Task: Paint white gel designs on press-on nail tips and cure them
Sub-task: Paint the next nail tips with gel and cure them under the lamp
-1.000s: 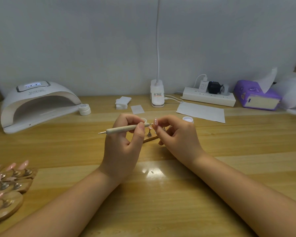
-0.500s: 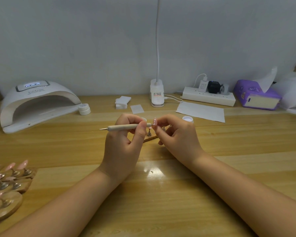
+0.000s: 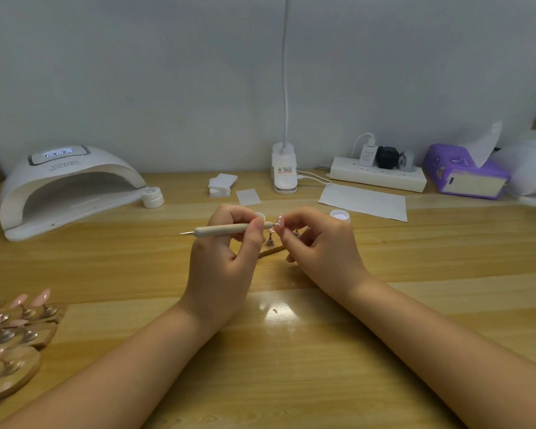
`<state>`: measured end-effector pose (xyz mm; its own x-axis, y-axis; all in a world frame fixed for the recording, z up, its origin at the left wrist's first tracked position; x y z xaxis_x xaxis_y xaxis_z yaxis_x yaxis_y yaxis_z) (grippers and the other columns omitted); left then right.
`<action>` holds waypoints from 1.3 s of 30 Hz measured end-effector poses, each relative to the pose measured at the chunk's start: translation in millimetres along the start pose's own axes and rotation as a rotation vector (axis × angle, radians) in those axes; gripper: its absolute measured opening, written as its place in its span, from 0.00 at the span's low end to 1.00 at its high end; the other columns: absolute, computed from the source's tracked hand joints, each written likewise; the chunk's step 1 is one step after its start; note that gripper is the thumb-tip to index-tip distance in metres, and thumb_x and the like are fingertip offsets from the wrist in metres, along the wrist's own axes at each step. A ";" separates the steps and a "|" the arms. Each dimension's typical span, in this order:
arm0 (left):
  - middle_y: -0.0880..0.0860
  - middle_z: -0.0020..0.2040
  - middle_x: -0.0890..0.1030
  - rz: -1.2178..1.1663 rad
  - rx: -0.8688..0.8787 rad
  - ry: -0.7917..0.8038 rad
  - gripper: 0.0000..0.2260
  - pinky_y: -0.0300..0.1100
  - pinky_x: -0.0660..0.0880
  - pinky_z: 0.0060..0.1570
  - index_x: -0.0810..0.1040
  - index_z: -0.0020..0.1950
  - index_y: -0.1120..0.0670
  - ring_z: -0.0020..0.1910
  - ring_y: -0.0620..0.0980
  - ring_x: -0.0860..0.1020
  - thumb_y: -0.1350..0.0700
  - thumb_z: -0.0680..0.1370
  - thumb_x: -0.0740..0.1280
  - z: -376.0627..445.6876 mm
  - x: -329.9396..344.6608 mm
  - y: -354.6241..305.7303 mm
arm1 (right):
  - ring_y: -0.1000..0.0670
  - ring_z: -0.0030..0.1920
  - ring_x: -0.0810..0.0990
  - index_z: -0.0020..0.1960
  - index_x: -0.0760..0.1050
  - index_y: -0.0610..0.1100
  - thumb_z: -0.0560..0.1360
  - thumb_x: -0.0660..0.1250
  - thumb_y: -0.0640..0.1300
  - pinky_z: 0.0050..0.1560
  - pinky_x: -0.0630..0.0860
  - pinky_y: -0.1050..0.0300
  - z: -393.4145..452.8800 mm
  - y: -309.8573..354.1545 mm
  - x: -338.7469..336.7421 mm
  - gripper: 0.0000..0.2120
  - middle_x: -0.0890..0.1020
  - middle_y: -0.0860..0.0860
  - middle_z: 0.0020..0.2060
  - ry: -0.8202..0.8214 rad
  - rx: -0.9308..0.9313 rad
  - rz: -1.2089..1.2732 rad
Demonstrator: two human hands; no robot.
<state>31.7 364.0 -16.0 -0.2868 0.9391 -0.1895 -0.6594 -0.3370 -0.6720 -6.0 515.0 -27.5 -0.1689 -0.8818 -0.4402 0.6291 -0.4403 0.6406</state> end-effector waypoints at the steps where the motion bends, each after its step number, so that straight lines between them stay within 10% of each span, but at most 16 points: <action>1: 0.47 0.37 0.79 0.001 0.001 0.004 0.05 0.30 0.73 0.38 0.73 0.46 0.45 0.39 0.44 0.79 0.56 0.78 0.64 -0.1 0.1 0.2 | 0.47 0.31 0.81 0.49 0.81 0.43 0.75 0.70 0.39 0.36 0.78 0.45 0.1 0.1 -0.1 0.03 0.81 0.59 0.38 0.001 0.002 -0.001; 39: 0.48 0.38 0.79 0.011 -0.004 -0.014 0.05 0.29 0.72 0.38 0.73 0.46 0.46 0.39 0.43 0.78 0.56 0.78 0.64 -0.8 0.5 0.1 | 0.50 0.32 0.81 0.49 0.81 0.43 0.75 0.70 0.38 0.36 0.79 0.48 0.4 1.9 -0.3 0.03 0.79 0.61 0.38 0.007 -0.023 -0.027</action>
<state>32.0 364.5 -16.7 -0.3034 0.9343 -0.1872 -0.6536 -0.3471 -0.6725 -5.1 514.3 -26.0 -0.1810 -0.8684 -0.4616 0.6417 -0.4600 0.6138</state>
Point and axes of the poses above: each hand's wrist, its own z-axis towards the middle knuckle, its own x-axis out of the palm, y = z × x, the point moved 2 cm from there along z, towards the middle knuckle
